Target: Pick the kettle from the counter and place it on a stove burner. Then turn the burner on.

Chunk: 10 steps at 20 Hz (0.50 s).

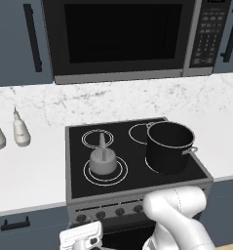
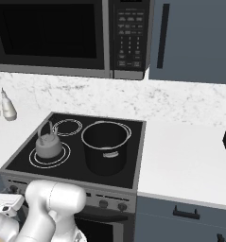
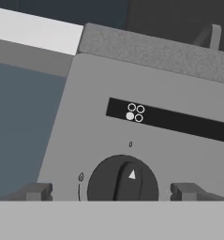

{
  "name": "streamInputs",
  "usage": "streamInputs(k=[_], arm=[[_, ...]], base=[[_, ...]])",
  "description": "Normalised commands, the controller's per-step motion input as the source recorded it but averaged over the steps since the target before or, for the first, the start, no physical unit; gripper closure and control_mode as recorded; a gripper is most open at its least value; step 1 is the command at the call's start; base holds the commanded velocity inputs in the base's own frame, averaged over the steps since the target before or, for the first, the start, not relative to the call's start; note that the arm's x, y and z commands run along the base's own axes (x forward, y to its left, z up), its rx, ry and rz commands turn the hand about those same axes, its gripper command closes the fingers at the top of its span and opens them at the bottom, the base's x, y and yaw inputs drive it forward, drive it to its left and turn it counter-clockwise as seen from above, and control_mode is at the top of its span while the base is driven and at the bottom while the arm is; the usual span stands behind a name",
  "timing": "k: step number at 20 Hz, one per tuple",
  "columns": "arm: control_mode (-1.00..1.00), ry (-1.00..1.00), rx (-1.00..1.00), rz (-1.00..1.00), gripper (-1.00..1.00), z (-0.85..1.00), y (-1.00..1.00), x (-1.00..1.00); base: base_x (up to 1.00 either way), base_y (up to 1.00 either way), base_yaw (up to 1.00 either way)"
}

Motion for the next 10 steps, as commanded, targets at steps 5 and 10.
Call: streamInputs(k=[5, 10], arm=[[-1.0, 0.0, 0.0, 0.0, 1.0, 0.0, 0.0, 0.0], [-1.0, 0.0, 0.0, 0.0, 1.0, 0.0, 0.0, 0.0]], base=[[0.0, 0.0, 0.0], [0.0, 0.0, 0.0]])
